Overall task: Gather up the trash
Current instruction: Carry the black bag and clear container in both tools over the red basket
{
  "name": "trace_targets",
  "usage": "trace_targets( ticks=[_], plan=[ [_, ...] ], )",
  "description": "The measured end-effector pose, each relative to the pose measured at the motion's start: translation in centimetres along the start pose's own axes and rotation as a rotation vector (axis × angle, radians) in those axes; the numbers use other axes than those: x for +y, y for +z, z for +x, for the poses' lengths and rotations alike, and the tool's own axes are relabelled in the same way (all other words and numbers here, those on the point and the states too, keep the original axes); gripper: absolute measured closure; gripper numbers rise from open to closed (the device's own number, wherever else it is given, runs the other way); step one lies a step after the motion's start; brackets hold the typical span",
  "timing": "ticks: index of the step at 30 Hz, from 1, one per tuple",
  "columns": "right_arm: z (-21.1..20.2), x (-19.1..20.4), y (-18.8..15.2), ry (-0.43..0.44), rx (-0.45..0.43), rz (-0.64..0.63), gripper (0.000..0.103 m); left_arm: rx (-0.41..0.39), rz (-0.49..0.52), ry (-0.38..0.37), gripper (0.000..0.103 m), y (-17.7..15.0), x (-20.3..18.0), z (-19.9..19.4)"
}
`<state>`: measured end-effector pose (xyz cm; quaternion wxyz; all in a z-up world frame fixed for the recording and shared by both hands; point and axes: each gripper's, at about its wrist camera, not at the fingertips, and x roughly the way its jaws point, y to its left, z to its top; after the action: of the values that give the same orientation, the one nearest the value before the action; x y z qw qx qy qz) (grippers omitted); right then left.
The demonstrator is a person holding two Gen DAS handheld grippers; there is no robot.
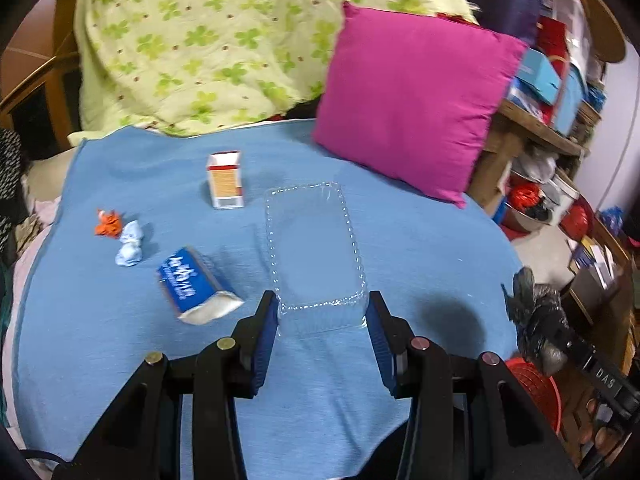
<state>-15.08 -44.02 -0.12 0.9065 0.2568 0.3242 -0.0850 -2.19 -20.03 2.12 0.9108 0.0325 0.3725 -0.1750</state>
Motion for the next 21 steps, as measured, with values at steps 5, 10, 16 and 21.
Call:
trace_targets(
  ticks=[5, 10, 16, 21],
  plan=[
    [-2.1, -4.1, -1.7, -0.065, 0.009, 0.060, 0.059, 0.014, 0.040, -0.039, 0.057, -0.5, -2.4, 0.1],
    [-3.5, -6.8, -3.2, -0.111, 0.019, 0.104, 0.059, 0.029, 0.083, -0.078, 0.057, -0.9, -4.9, 0.2],
    [-4.7, -9.0, -4.6, -0.159, 0.030, 0.133, 0.059, 0.044, 0.137, -0.123, 0.057, -1.5, -8.0, 0.1],
    [-5.3, -10.3, -5.6, -0.183, 0.040, 0.151, 0.059, 0.052, 0.167, -0.141, 0.057, -1.9, -9.6, 0.0]
  ],
)
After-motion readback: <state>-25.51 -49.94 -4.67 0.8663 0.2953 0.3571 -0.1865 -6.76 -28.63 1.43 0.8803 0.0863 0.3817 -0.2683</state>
